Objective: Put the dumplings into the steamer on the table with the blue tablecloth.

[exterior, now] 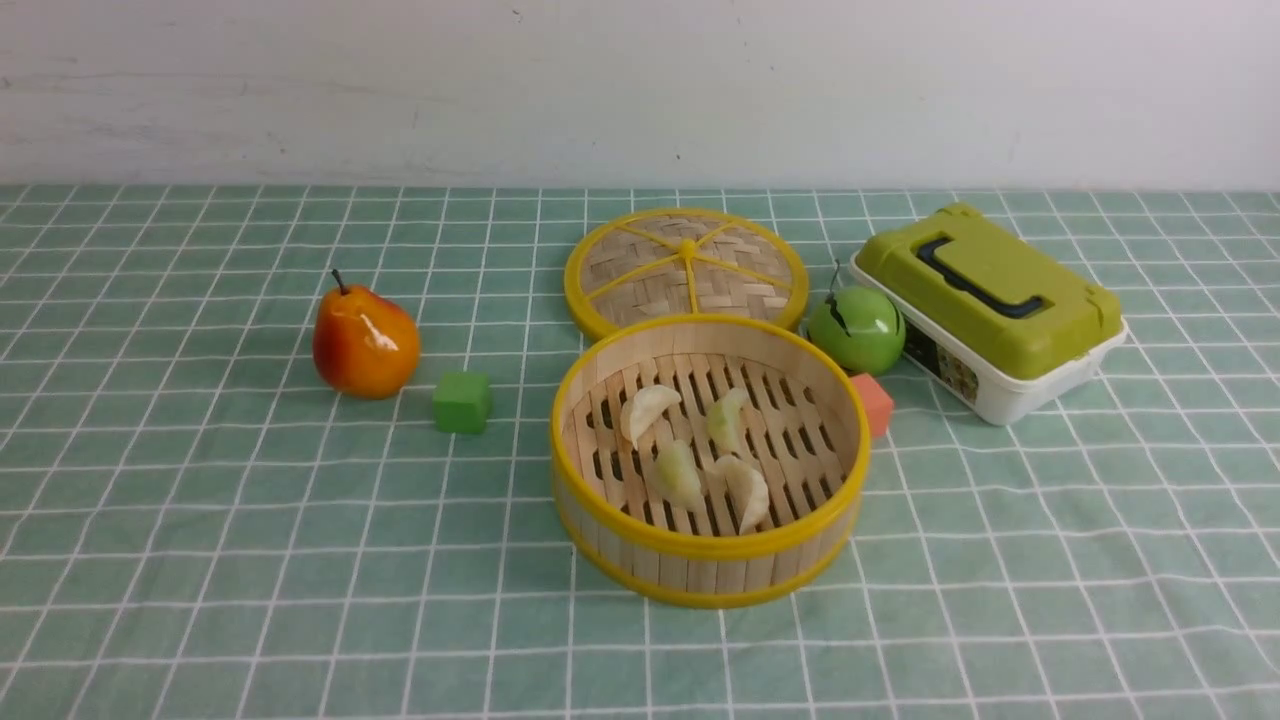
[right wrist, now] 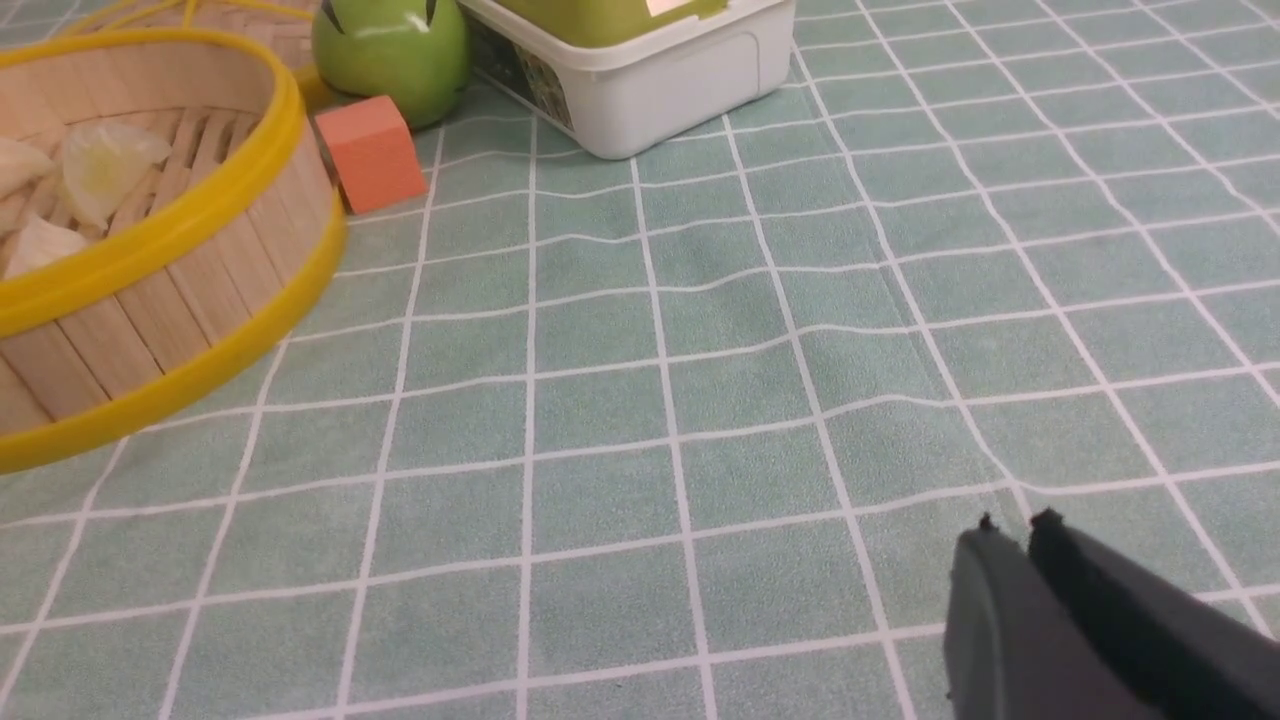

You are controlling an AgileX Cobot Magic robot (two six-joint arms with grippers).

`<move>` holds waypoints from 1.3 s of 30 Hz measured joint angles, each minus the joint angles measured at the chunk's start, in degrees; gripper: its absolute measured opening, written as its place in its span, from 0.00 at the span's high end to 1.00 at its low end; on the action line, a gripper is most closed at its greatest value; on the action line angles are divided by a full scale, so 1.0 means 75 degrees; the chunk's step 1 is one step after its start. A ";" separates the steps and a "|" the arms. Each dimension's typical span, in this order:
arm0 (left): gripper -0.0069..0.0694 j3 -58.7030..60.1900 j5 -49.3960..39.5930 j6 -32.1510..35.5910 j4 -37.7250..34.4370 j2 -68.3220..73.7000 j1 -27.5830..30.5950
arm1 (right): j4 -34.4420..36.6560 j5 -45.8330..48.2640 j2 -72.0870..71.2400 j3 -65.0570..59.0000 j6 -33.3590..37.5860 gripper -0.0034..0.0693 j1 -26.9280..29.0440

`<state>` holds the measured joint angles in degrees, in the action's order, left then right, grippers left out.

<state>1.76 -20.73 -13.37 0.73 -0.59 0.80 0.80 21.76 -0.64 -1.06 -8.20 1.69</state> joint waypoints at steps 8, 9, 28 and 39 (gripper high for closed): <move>0.93 0.0000 -0.0117 0.0000 -0.0028 0.0000 0.0000 | 0.0000 0.0000 0.0000 0.0000 0.0000 0.90 0.0000; 0.93 0.0000 -0.0123 0.0000 -0.0028 0.0000 0.0000 | 0.0000 0.0000 0.0000 0.0000 0.0000 0.90 0.0000; 0.93 0.0000 -0.0167 0.0000 -0.0028 0.0000 0.0000 | 0.0000 0.0000 0.0000 0.0000 0.0000 0.86 0.0000; 0.92 0.0000 -0.0167 0.0000 -0.0028 0.0000 0.0000 | 0.0000 0.0000 0.0000 0.0000 0.0000 0.84 0.0000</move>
<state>1.76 -21.99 -13.37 0.52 -0.59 0.80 0.80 21.76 -0.64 -1.06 -8.20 1.69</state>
